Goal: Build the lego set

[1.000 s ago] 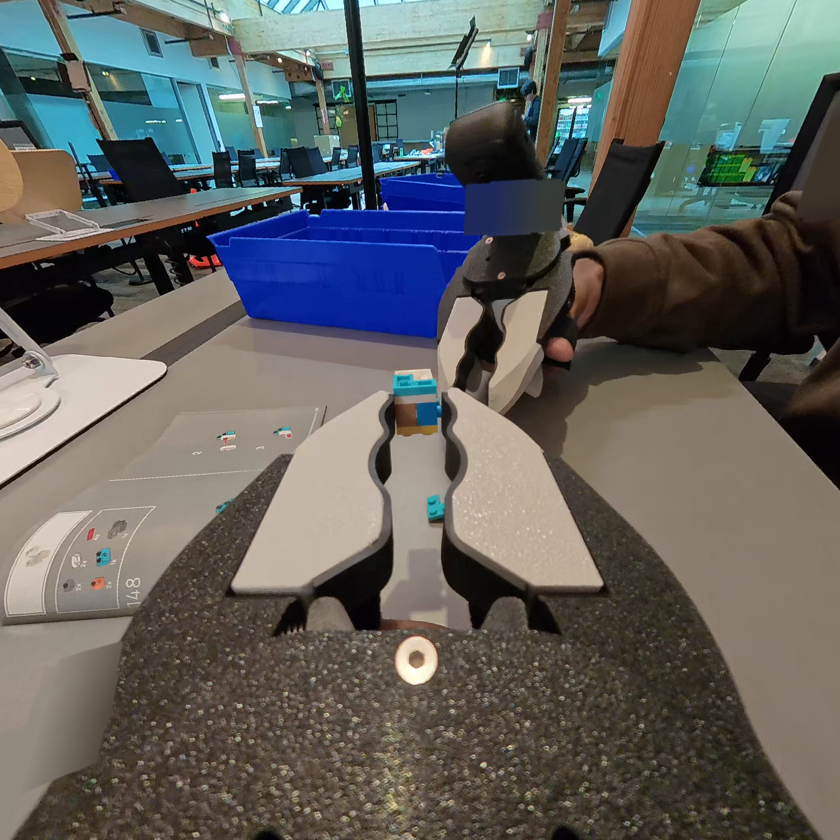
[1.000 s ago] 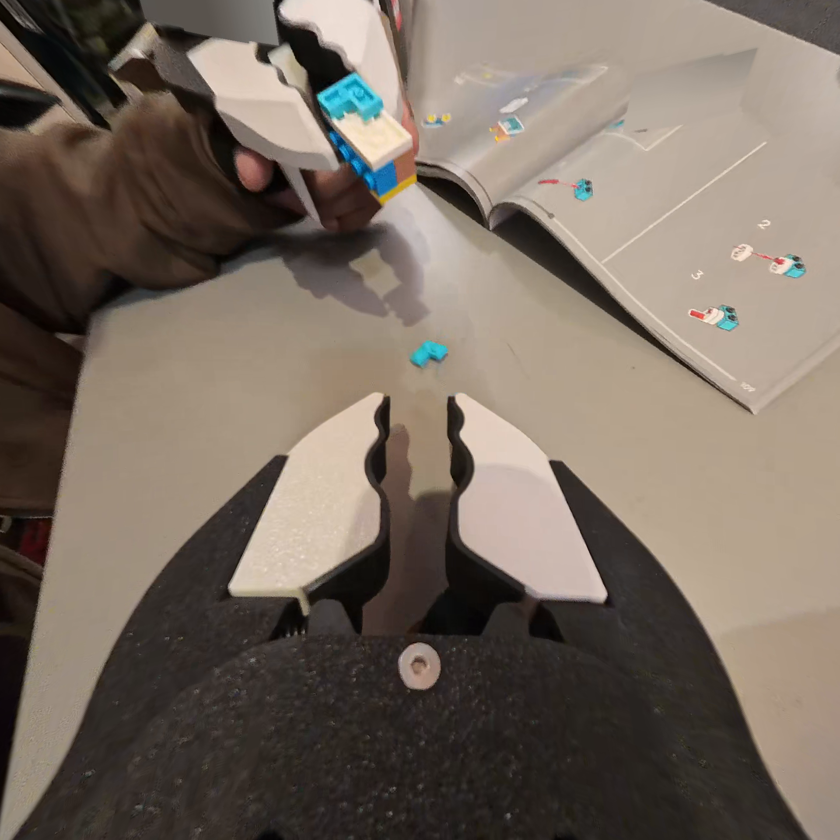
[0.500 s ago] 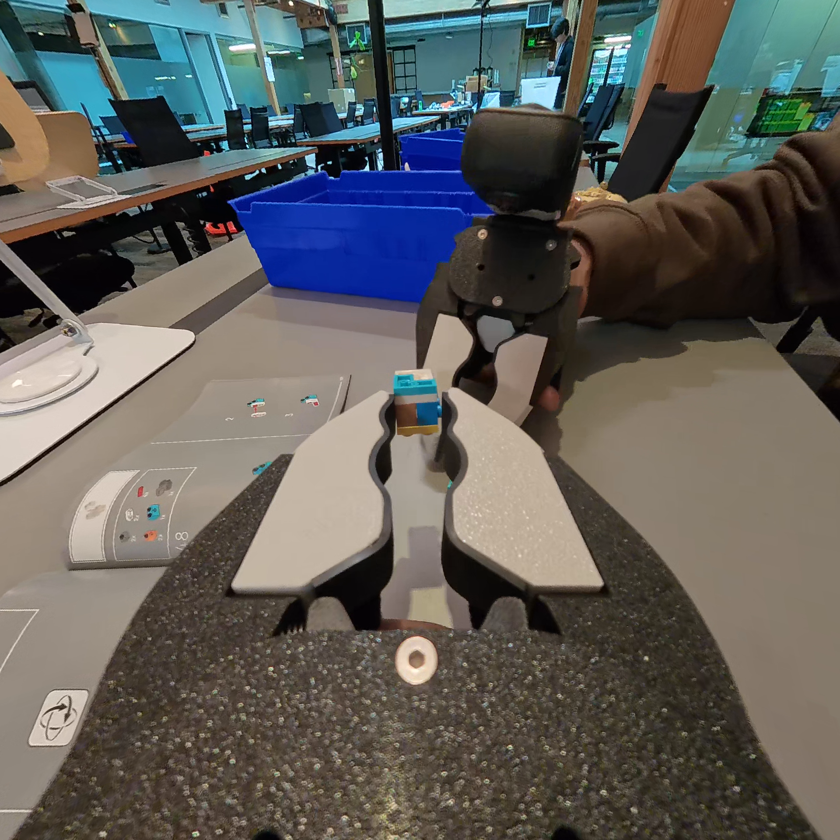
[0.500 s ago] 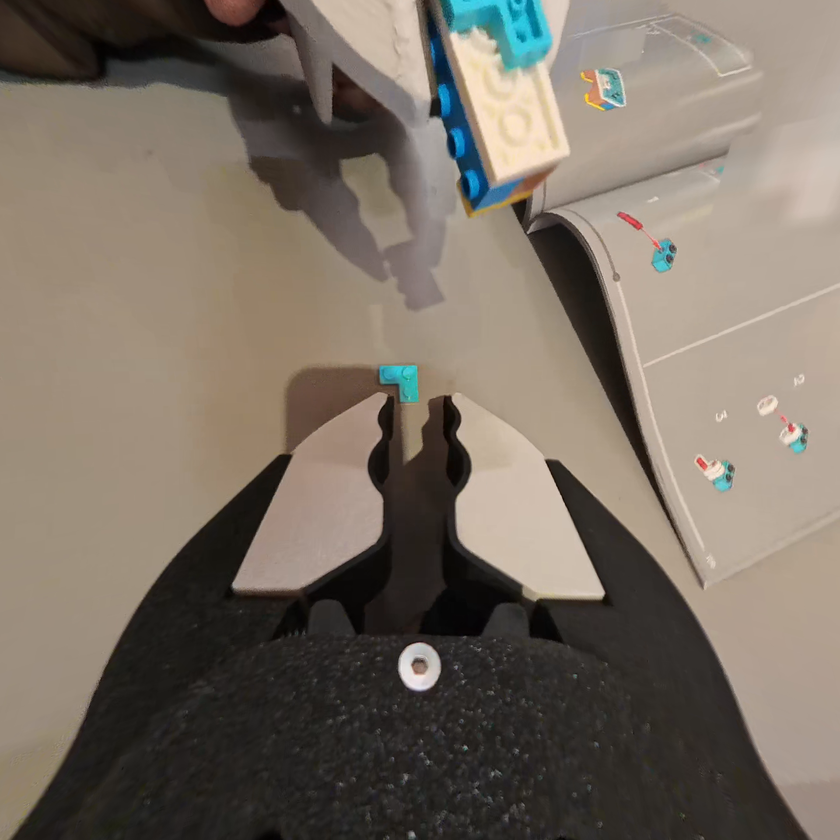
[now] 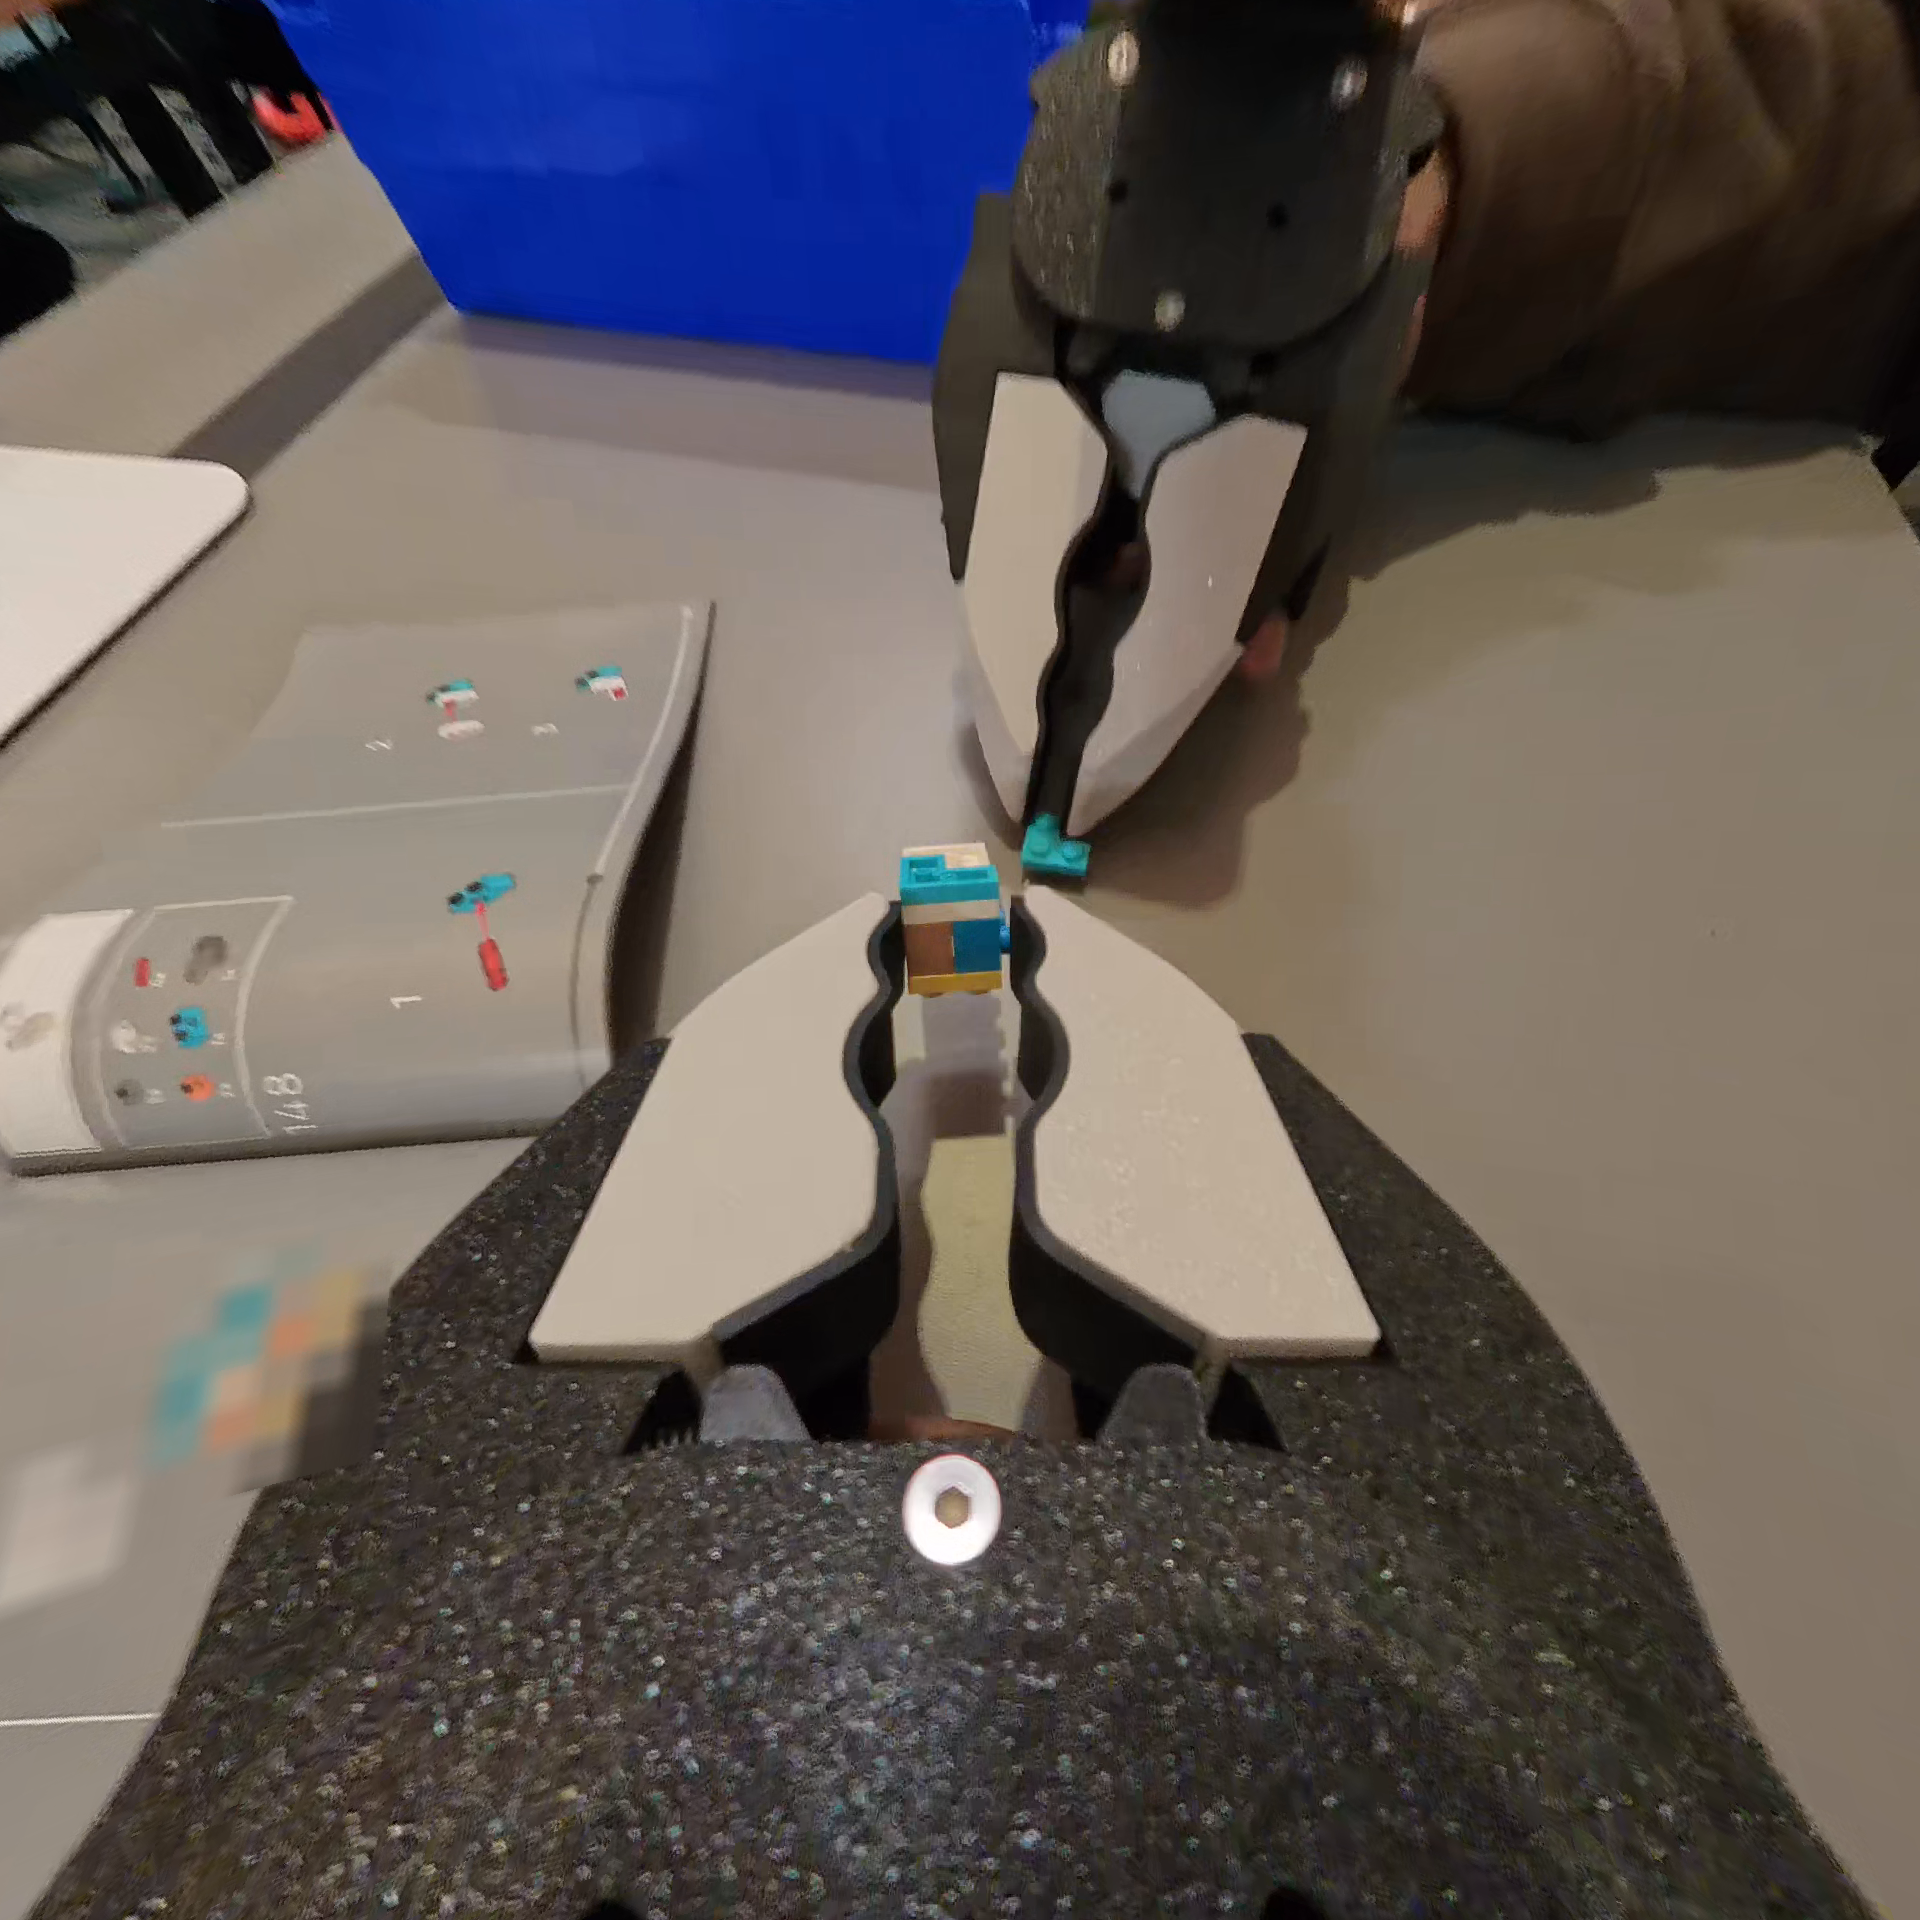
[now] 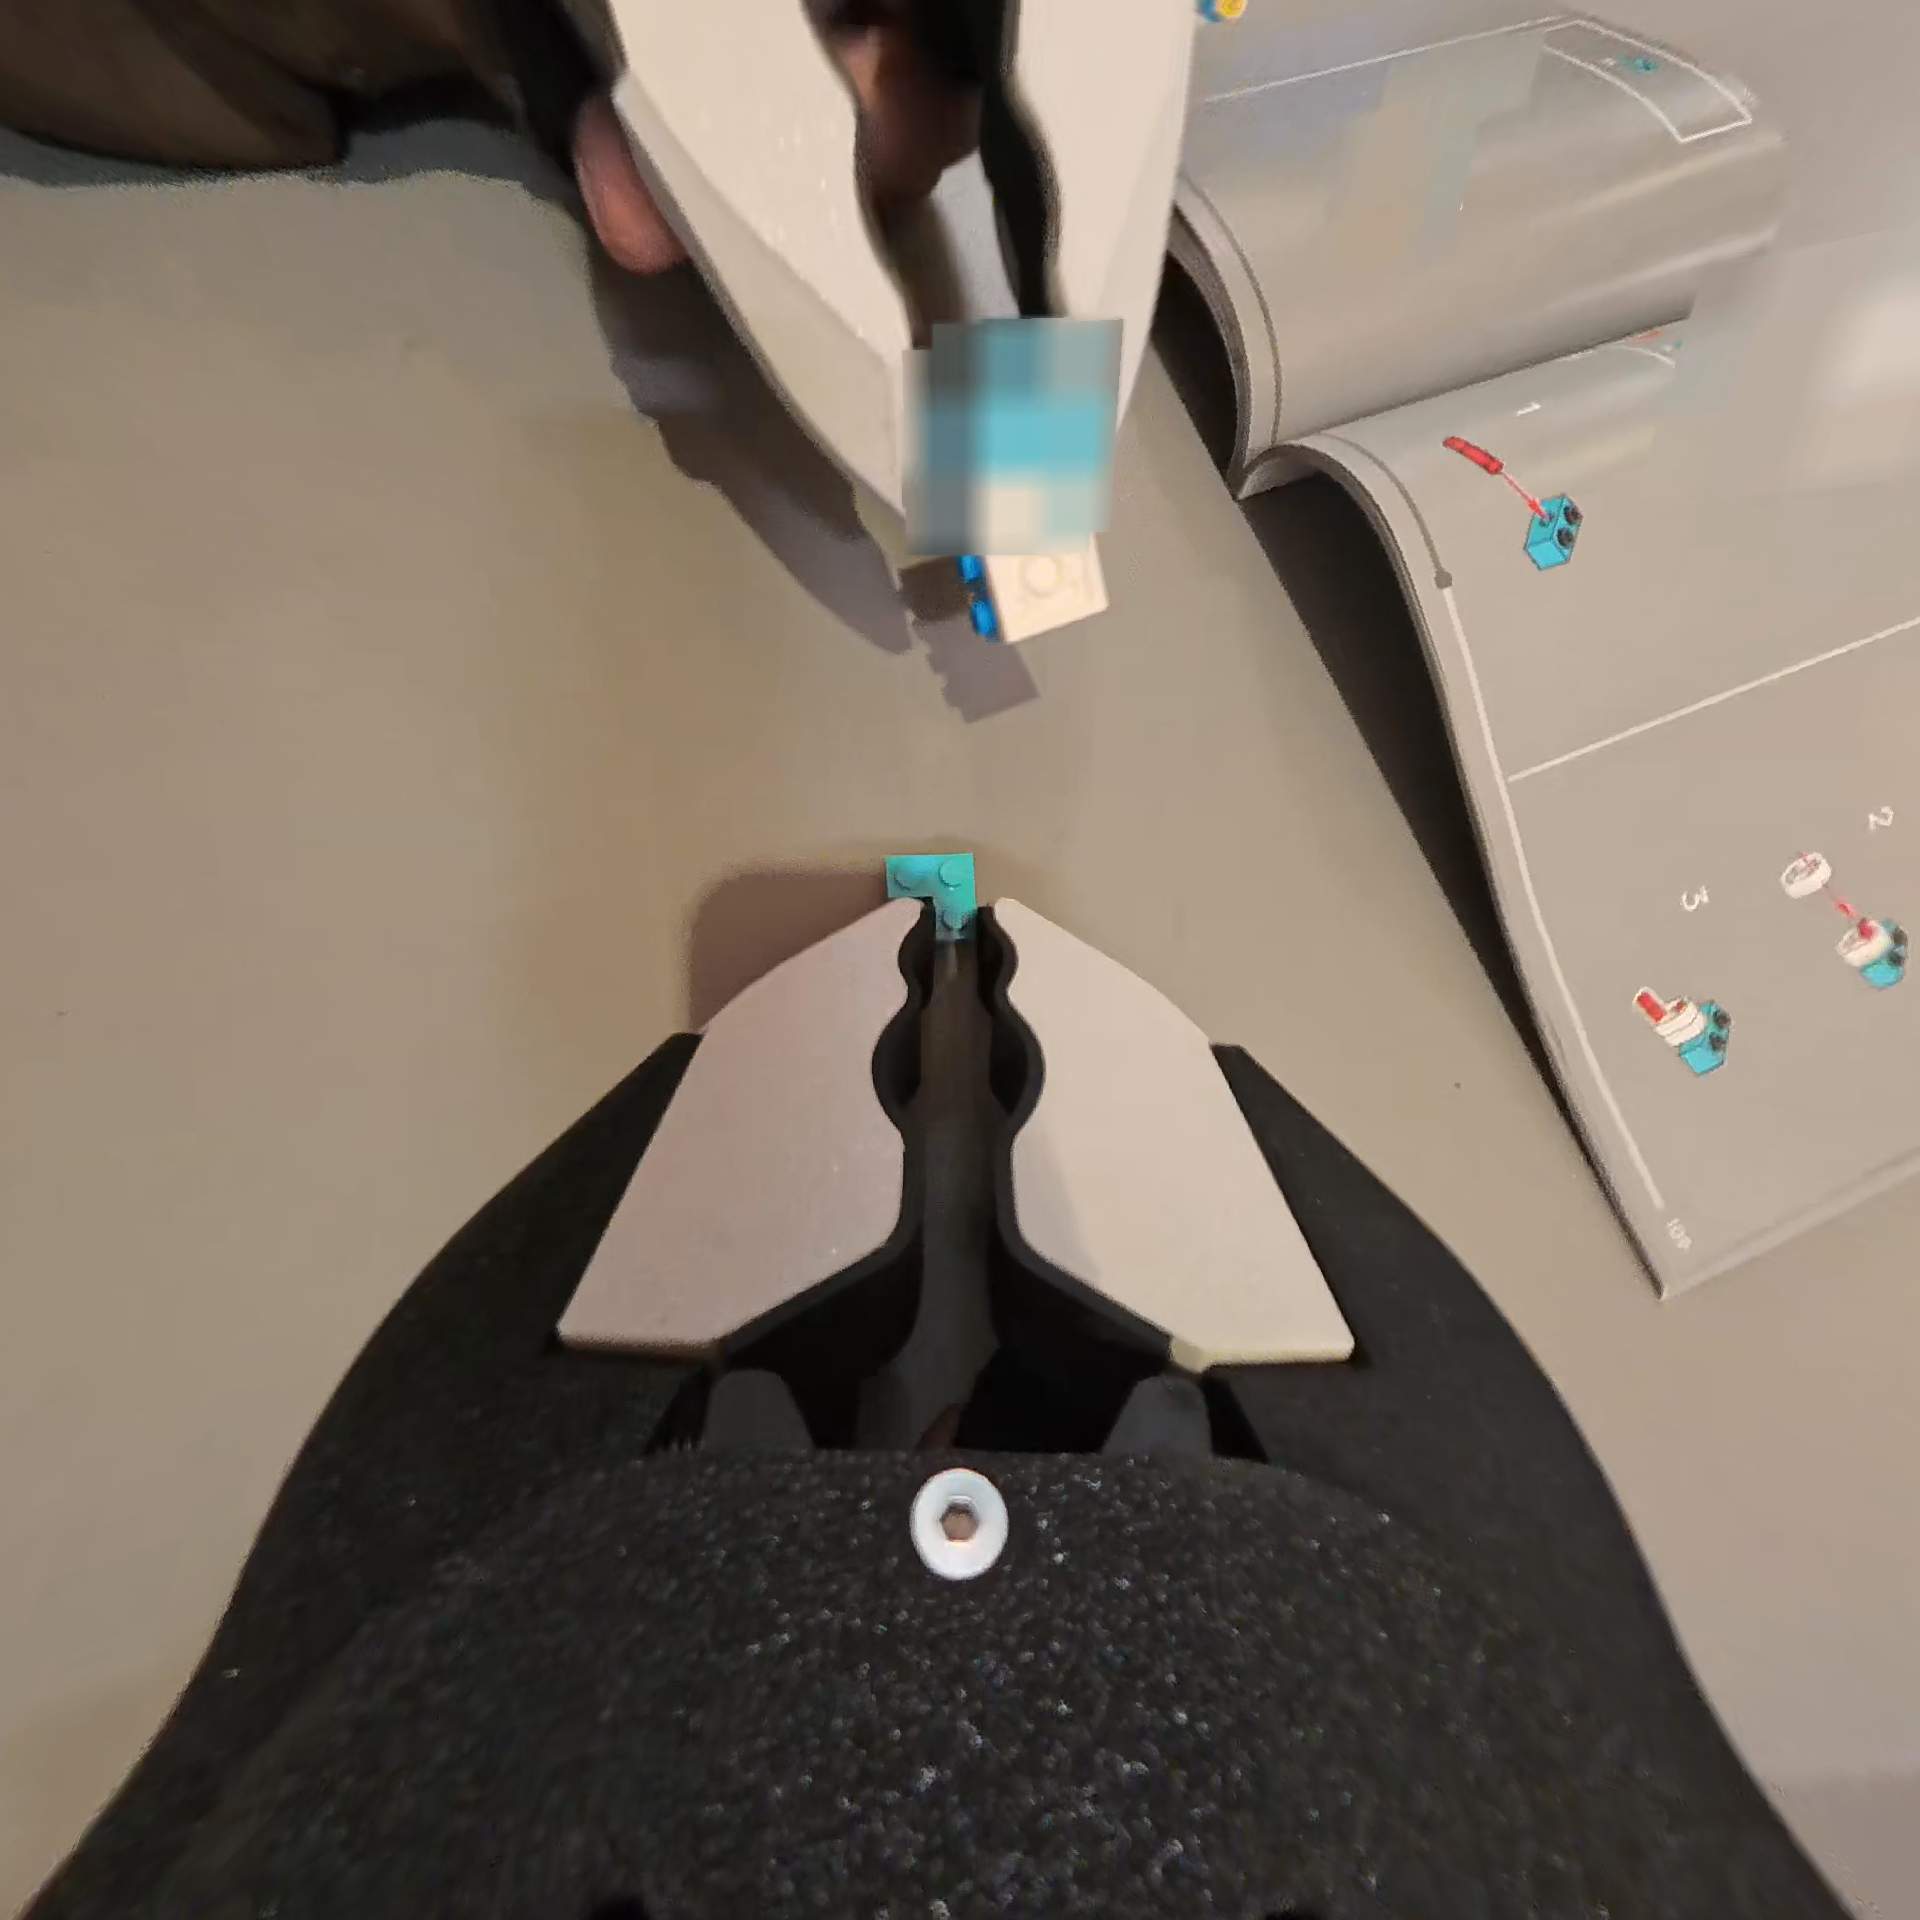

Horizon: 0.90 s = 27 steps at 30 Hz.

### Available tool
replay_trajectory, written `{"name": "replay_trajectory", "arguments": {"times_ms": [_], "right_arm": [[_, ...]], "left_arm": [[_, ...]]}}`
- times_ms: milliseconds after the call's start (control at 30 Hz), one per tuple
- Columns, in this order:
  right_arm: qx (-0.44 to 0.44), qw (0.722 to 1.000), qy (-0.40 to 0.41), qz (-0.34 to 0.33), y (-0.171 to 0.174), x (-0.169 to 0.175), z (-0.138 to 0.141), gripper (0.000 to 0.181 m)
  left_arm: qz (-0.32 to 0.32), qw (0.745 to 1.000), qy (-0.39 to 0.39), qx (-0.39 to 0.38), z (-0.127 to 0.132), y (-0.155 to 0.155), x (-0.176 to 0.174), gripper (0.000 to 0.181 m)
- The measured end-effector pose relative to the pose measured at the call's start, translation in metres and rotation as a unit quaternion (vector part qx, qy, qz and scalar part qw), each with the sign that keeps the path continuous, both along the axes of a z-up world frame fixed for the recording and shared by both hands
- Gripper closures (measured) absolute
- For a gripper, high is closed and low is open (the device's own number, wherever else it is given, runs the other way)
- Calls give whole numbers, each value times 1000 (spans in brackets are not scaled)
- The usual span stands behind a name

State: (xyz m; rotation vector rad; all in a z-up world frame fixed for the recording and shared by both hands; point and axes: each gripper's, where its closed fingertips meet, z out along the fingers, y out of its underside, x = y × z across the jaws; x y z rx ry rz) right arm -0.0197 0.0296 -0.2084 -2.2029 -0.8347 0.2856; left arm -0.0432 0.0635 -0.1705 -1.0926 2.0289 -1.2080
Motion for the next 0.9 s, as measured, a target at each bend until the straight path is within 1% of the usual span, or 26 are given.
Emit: {"name": "replay_trajectory", "arguments": {"times_ms": [167, 333, 400, 467, 567, 600, 667, 733, 767, 833, 900], "right_arm": [[3, 1000, 6, -6, -4, 2, 2, 174], [-2, 1000, 15, -4, -5, -1, 2, 174], [-4, 1000, 27, -6, -5, -3, 4, 173], [-2, 999, 40, -9, -5, -4, 7, 173], [3, 996, 83, -11, -4, -7, 17, 173], [5, 995, 100, -13, -3, -8, 20, 174], [15, 988, 154, -17, -1, -12, 33, 174], [29, 969, 246, -21, 2, -17, 54, 174], [39, 953, 299, -23, 4, -18, 67, 174], [52, 911, 408, -31, 7, -17, 92, 174], [70, 858, 507, -44, 9, -9, 113, 174]], "left_arm": [[-8, 998, 51, 34, -19, -5, -3, 162], [-20, 990, 110, 88, -40, -5, -14, 162], [-25, 989, 111, 91, -40, -5, -16, 162], [-26, 989, 101, 101, -39, -3, -17, 151], [-29, 989, 92, 110, -37, 0, -18, 138], [-28, 990, 83, 108, -33, 1, -18, 134], [-28, 994, 43, 96, -17, -1, -14, 132], [-25, 996, -33, 77, 9, -7, -7, 134], [-20, 995, -77, 65, 23, -10, -2, 134], [1, 986, -157, 58, 46, -13, 5, 135], [38, 973, -220, 61, 63, -12, 12, 135]]}}
